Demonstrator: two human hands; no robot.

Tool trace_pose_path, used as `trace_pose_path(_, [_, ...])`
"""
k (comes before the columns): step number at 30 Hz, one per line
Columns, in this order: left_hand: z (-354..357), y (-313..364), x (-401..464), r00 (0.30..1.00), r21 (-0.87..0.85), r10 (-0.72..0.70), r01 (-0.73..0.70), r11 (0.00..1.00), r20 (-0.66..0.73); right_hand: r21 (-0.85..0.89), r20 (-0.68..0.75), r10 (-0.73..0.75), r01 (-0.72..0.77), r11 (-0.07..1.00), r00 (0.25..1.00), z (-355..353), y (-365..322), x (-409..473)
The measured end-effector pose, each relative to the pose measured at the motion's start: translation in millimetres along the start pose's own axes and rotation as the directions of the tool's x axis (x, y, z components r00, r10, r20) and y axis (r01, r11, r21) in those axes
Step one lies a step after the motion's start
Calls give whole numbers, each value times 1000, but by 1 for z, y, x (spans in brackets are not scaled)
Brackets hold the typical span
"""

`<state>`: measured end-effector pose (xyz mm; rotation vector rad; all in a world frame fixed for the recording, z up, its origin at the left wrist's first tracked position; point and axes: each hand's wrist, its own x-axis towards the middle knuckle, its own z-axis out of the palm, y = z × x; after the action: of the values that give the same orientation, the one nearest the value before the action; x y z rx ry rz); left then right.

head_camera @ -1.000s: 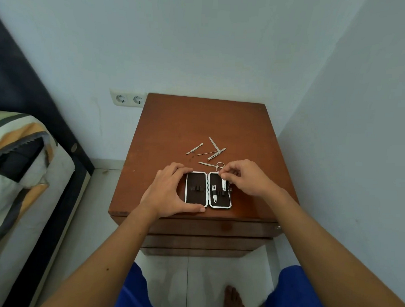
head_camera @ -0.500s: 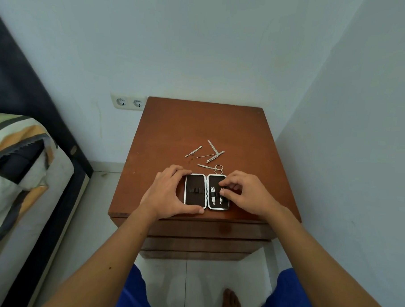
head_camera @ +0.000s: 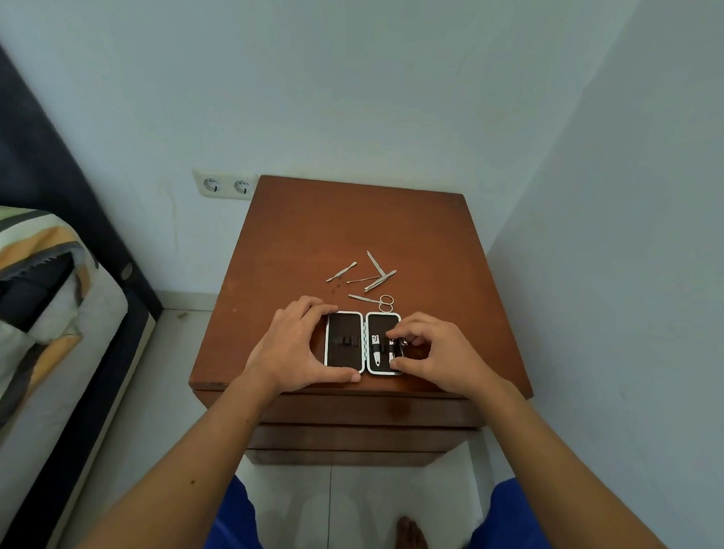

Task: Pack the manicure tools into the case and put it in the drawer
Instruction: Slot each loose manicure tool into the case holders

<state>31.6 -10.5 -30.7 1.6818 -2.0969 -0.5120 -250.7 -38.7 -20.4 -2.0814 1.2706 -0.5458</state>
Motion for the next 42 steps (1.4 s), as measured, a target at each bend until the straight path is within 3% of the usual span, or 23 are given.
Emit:
trace_pose_path(6, [-1,0,0,1000,-17,4,-4,1000,-14,121,-215,125,-101,988,969,-2,-4,30])
trace_pose_path(10, [-1,-1,0,1000,-16,-3,3,1000,0,28,-274,141,-139,990,951,3,-8,68])
trace_pose_path(17, [-1,0,0,1000,-18,0,-1,1000,-3,-131,-237,124,-158,979,963,6,-4,109])
trace_pose_path(23, [2,-2,1,1000,-17,-1,1,1000,8,-230,-123,94,-120,966,988,-4,-1,104])
trace_pose_path(26, [2,-2,2,1000,-22,4,-4,1000,-1,-238,-140,61,-94,967,988,-10,0,97])
trace_pose_path(31, [0,-1,1,1000,-38,-14,14,999,12,50,-238,146,-138,989,960,-19,-14,83])
trace_pose_path(37, [-1,1,0,1000,-38,2,-2,999,-5,420,-46,118,-88,903,992,-7,-40,77])
trace_pose_path(42, [-1,0,0,1000,-23,17,-17,1000,-13,402,4,105,-98,911,994,17,-44,79])
